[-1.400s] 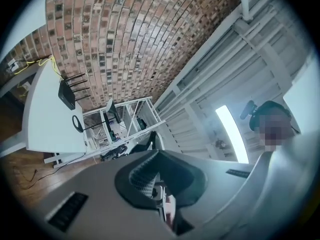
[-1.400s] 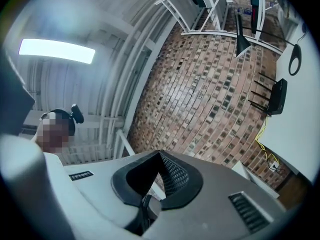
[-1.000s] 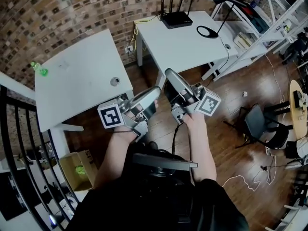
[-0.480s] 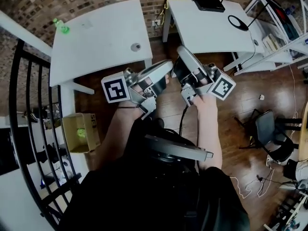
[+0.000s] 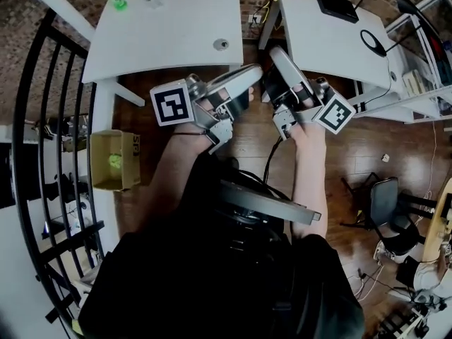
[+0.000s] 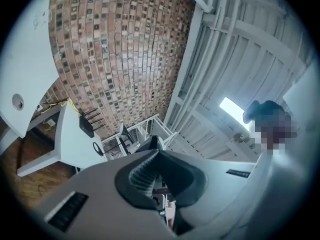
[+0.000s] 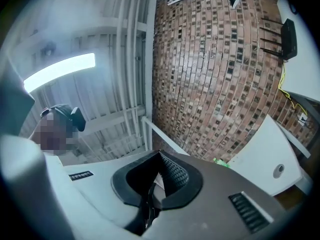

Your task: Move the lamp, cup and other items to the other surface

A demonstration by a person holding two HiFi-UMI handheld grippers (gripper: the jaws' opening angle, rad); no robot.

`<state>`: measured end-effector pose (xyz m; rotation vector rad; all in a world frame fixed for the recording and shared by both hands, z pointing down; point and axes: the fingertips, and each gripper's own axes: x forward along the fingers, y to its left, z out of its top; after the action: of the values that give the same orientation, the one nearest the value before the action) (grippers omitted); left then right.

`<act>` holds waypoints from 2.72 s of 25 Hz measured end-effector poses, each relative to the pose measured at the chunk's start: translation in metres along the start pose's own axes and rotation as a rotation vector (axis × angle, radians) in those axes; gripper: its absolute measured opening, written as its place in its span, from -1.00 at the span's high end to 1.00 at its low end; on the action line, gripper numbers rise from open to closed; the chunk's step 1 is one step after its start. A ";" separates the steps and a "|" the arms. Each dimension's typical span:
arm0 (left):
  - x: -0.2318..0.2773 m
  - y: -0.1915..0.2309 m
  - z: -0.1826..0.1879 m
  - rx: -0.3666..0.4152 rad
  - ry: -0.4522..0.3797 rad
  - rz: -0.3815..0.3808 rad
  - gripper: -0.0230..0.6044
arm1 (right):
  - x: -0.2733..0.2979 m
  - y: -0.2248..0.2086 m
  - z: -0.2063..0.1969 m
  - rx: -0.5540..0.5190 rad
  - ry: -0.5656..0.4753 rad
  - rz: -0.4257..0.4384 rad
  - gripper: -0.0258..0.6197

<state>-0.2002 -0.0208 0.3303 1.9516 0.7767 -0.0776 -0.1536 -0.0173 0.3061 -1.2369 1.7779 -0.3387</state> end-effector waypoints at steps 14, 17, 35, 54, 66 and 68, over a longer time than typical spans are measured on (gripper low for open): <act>-0.098 0.003 0.053 0.023 -0.155 0.063 0.92 | 0.083 -0.017 -0.086 0.065 0.151 0.044 0.89; -0.124 0.006 0.073 0.029 -0.177 0.073 0.92 | 0.110 -0.024 -0.107 0.069 0.179 0.045 0.89; -0.277 0.029 0.219 0.029 -0.270 0.067 0.92 | 0.289 -0.072 -0.224 0.018 0.305 0.054 0.89; -0.405 0.049 0.305 0.013 -0.329 0.086 0.92 | 0.399 -0.110 -0.322 -0.023 0.362 0.034 0.89; -0.375 0.052 0.309 0.006 -0.312 0.080 0.92 | 0.402 -0.113 -0.301 -0.013 0.370 0.030 0.89; -0.360 0.046 0.300 0.024 -0.304 0.062 0.92 | 0.392 -0.108 -0.294 -0.012 0.368 0.055 0.89</act>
<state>-0.3796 -0.4553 0.3483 1.9265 0.5166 -0.3388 -0.3546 -0.4763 0.3330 -1.1865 2.1233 -0.5530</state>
